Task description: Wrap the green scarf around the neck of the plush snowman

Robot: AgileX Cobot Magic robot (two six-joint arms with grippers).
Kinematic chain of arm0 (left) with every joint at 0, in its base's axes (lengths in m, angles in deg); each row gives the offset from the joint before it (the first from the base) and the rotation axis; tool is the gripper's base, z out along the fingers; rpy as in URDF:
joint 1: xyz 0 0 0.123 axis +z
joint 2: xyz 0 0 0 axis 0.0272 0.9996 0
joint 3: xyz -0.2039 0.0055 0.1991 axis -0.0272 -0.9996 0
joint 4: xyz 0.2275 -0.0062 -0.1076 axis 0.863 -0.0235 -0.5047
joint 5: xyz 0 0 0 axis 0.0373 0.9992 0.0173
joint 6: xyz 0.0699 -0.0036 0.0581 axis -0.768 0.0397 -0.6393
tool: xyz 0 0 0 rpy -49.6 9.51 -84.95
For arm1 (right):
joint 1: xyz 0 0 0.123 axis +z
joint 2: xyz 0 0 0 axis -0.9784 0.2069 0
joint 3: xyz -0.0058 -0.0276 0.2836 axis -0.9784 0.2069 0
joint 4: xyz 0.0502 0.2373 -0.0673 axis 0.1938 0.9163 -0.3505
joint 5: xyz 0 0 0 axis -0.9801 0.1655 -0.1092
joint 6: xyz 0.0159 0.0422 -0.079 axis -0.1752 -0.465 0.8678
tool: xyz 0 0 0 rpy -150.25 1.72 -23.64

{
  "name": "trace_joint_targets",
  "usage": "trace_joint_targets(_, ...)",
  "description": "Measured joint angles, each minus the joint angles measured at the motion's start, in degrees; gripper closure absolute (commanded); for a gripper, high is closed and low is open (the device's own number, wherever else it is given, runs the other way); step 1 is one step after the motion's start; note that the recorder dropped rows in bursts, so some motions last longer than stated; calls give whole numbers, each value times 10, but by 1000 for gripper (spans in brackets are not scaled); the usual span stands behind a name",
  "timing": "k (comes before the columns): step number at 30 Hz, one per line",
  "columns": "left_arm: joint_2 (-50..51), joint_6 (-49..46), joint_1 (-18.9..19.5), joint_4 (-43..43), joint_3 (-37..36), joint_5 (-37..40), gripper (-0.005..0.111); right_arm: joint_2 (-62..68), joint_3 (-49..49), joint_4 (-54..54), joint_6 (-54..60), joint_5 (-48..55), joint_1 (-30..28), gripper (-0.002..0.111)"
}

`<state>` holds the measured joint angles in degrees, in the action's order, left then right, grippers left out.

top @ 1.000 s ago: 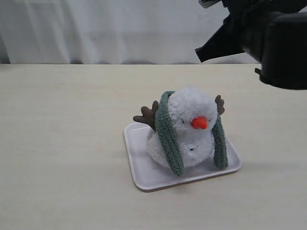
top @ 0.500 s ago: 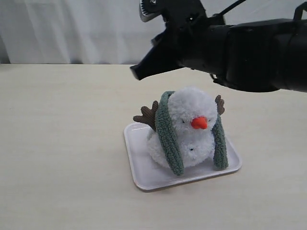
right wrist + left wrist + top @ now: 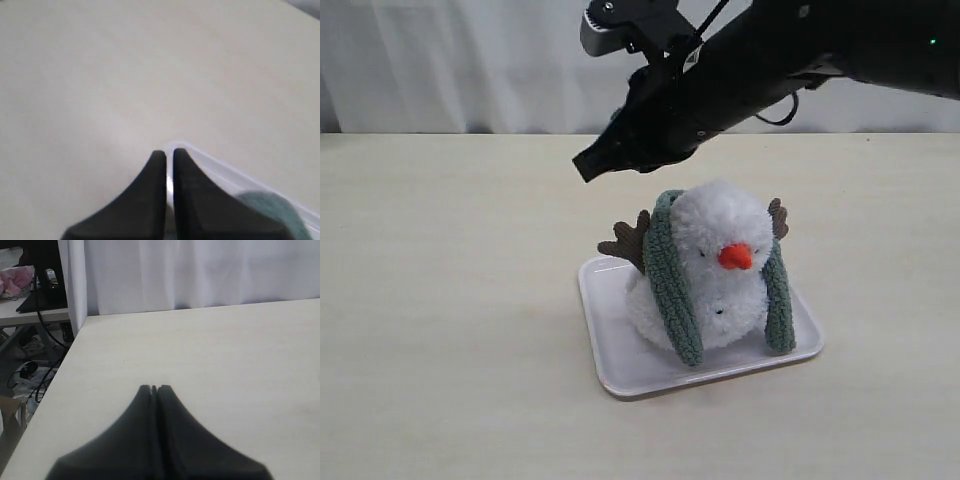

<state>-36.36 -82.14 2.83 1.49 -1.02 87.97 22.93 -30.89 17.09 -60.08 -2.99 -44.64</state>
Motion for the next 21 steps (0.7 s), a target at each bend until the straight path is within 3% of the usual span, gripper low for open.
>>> trace_joint_targets(3, 0, 0, 0, 0, 0, 0, 107, 5, -5, -160, -146, 31, 10, 104)
trace_joint_targets(6, 0, 0, 0, 0, 0, 0, 107, 15, -7, -213, -195, 51, 12, 104)
trace_joint_targets(21, 0, 0, 0, 0, 0, 0, 107, 83, -7, -233, -218, 73, 13, 104)
